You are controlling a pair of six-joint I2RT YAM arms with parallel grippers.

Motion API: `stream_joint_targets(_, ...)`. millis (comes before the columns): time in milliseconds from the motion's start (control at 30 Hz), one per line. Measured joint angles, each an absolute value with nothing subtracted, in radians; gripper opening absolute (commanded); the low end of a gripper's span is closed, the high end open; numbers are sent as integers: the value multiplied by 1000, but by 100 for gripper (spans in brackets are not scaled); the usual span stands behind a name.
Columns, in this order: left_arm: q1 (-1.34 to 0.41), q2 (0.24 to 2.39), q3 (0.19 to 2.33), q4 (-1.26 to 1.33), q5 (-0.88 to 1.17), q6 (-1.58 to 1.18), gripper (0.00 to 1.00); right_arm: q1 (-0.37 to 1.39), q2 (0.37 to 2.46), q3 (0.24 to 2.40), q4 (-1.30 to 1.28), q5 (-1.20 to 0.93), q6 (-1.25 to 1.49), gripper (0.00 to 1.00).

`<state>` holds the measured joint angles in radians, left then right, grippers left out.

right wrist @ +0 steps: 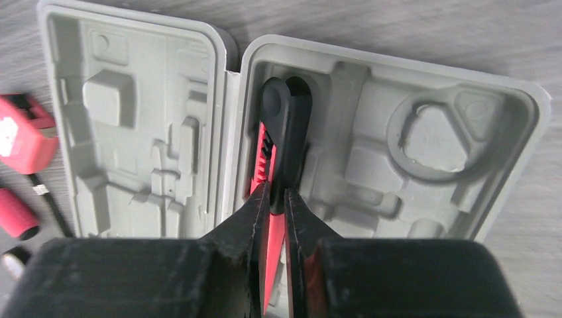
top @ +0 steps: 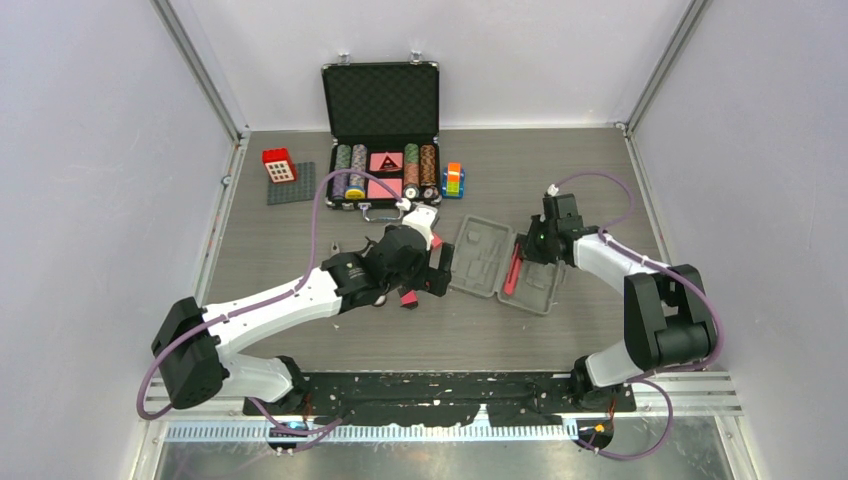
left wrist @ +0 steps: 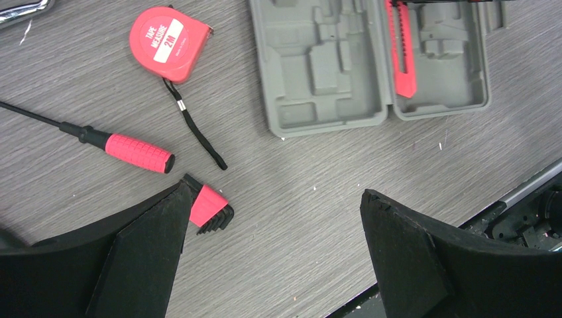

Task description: Pack the tool kit

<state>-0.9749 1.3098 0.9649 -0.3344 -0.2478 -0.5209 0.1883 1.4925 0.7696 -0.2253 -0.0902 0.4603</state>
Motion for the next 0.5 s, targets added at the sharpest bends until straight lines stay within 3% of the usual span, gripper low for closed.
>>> stream_joint_targets(167, -965, 1293, 950, -336, -255, -529, 98, 224, 1554, 786, -138, -159, 473, 5)
stream_joint_targets(333, -947, 1290, 937, -342, -258, -550, 90, 280, 1625, 834, -126, -153, 478, 6)
stream_joint_targets(500, -912, 1296, 937, -342, -245, -571, 89, 346, 1669, 903, -165, -90, 481, 14)
